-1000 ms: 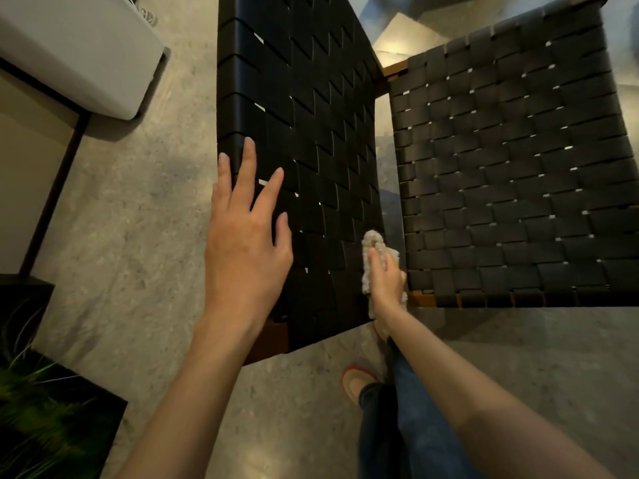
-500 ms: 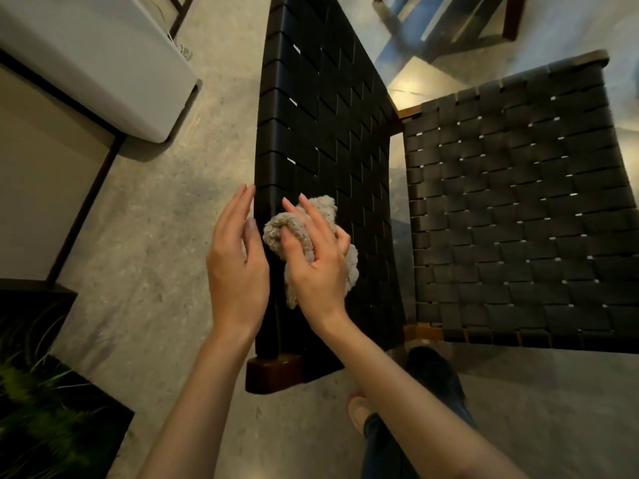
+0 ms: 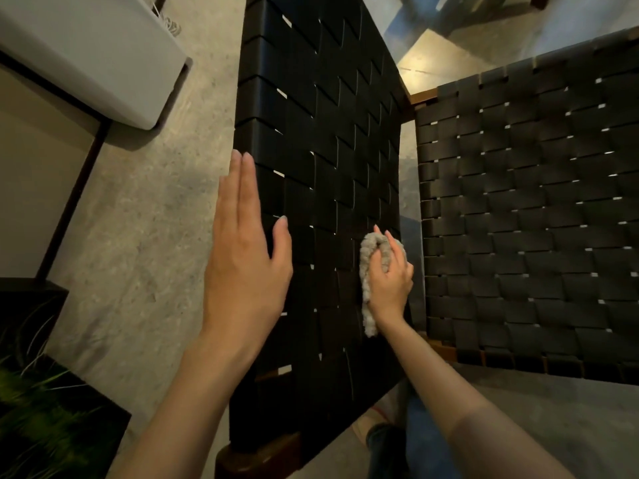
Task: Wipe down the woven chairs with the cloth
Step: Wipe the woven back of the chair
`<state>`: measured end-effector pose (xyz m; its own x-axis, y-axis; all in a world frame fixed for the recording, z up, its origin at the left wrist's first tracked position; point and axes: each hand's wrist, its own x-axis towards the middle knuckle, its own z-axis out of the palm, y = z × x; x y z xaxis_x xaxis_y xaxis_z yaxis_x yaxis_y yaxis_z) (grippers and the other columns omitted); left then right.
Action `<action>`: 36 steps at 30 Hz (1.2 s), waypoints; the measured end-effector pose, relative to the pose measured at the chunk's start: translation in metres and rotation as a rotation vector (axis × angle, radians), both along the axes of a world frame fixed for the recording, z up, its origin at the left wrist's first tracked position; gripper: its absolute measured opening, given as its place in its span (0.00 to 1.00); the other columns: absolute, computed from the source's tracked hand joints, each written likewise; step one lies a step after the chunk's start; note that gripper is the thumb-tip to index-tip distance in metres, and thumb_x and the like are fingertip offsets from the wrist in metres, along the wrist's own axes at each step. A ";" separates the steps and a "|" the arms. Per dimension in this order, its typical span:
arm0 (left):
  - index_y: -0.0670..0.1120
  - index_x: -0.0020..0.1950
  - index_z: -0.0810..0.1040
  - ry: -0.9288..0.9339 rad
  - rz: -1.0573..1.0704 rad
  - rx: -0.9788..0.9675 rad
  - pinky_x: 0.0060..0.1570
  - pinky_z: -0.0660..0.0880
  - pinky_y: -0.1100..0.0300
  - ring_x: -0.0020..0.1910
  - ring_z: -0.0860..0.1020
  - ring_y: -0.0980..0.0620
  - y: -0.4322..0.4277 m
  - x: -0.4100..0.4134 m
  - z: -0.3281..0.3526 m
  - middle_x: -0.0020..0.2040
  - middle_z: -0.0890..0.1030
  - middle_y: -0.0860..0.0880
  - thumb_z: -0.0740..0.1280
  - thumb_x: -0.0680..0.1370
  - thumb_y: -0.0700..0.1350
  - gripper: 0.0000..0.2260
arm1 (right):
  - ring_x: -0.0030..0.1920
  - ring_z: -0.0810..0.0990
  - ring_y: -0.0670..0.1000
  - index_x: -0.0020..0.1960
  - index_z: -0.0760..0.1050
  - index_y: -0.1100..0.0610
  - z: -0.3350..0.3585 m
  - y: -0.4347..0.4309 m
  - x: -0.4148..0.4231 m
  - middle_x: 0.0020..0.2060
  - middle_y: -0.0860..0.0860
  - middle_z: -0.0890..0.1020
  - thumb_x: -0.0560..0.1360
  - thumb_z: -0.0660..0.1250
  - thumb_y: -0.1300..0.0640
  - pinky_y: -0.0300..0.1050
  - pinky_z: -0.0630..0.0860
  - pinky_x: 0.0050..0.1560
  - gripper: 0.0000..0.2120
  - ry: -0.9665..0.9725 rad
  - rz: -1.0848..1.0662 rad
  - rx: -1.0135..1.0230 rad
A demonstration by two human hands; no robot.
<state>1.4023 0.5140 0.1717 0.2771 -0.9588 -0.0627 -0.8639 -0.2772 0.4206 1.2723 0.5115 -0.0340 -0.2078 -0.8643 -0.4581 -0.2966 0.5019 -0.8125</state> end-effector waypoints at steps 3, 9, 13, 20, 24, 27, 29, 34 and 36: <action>0.53 0.77 0.42 -0.001 -0.004 -0.016 0.69 0.42 0.72 0.75 0.42 0.63 0.001 -0.001 -0.001 0.78 0.43 0.58 0.57 0.81 0.47 0.30 | 0.62 0.68 0.54 0.68 0.70 0.52 -0.024 -0.007 -0.008 0.62 0.53 0.75 0.81 0.57 0.49 0.56 0.65 0.65 0.17 0.051 -0.103 0.056; 0.51 0.78 0.44 -0.002 -0.001 -0.034 0.69 0.42 0.74 0.75 0.44 0.62 0.001 -0.001 -0.001 0.78 0.46 0.57 0.58 0.81 0.47 0.30 | 0.70 0.57 0.60 0.75 0.57 0.41 -0.027 -0.016 -0.021 0.75 0.50 0.59 0.79 0.54 0.39 0.59 0.59 0.67 0.25 0.027 -0.035 0.229; 0.51 0.78 0.45 0.007 0.003 -0.041 0.68 0.42 0.76 0.75 0.45 0.62 0.001 -0.001 0.000 0.78 0.46 0.57 0.58 0.81 0.46 0.30 | 0.72 0.53 0.60 0.76 0.46 0.38 -0.011 0.011 -0.012 0.77 0.43 0.49 0.74 0.52 0.31 0.61 0.55 0.68 0.34 0.025 0.128 0.214; 0.51 0.78 0.45 -0.001 0.005 -0.047 0.67 0.42 0.75 0.75 0.45 0.62 0.001 -0.002 -0.001 0.78 0.46 0.57 0.58 0.81 0.47 0.30 | 0.70 0.60 0.59 0.75 0.56 0.40 -0.043 0.001 -0.021 0.75 0.44 0.58 0.82 0.52 0.44 0.58 0.54 0.70 0.22 0.117 0.014 0.271; 0.51 0.78 0.46 -0.006 0.004 -0.059 0.69 0.43 0.74 0.75 0.45 0.63 0.001 0.000 -0.002 0.78 0.47 0.57 0.58 0.81 0.47 0.30 | 0.69 0.64 0.61 0.75 0.57 0.41 -0.068 -0.010 -0.038 0.72 0.52 0.66 0.82 0.51 0.43 0.59 0.58 0.69 0.22 0.042 -0.022 0.386; 0.51 0.78 0.46 0.004 0.014 -0.061 0.70 0.44 0.73 0.76 0.45 0.62 0.001 -0.001 -0.002 0.78 0.47 0.57 0.58 0.81 0.46 0.30 | 0.66 0.66 0.61 0.74 0.60 0.44 -0.062 -0.012 -0.033 0.67 0.55 0.71 0.82 0.51 0.47 0.54 0.62 0.63 0.20 0.100 -0.027 0.337; 0.52 0.78 0.46 0.017 0.023 -0.063 0.70 0.44 0.72 0.75 0.45 0.62 0.001 -0.001 -0.002 0.78 0.47 0.57 0.57 0.81 0.47 0.29 | 0.63 0.66 0.59 0.73 0.62 0.46 -0.043 -0.011 -0.024 0.65 0.55 0.73 0.83 0.51 0.51 0.51 0.63 0.56 0.19 0.117 -0.031 0.231; 0.53 0.77 0.51 0.175 0.061 -0.111 0.72 0.46 0.71 0.75 0.48 0.63 -0.002 0.000 0.000 0.77 0.51 0.59 0.52 0.83 0.44 0.22 | 0.55 0.66 0.50 0.70 0.60 0.37 0.051 -0.009 0.024 0.64 0.52 0.69 0.82 0.53 0.53 0.40 0.67 0.46 0.19 -0.051 0.045 -0.112; 0.54 0.75 0.53 0.277 0.087 -0.125 0.72 0.49 0.70 0.75 0.50 0.63 -0.002 0.002 0.002 0.76 0.54 0.60 0.51 0.84 0.42 0.21 | 0.53 0.66 0.49 0.69 0.57 0.33 0.097 -0.010 0.049 0.65 0.50 0.69 0.81 0.54 0.52 0.40 0.70 0.47 0.20 -0.137 0.090 -0.276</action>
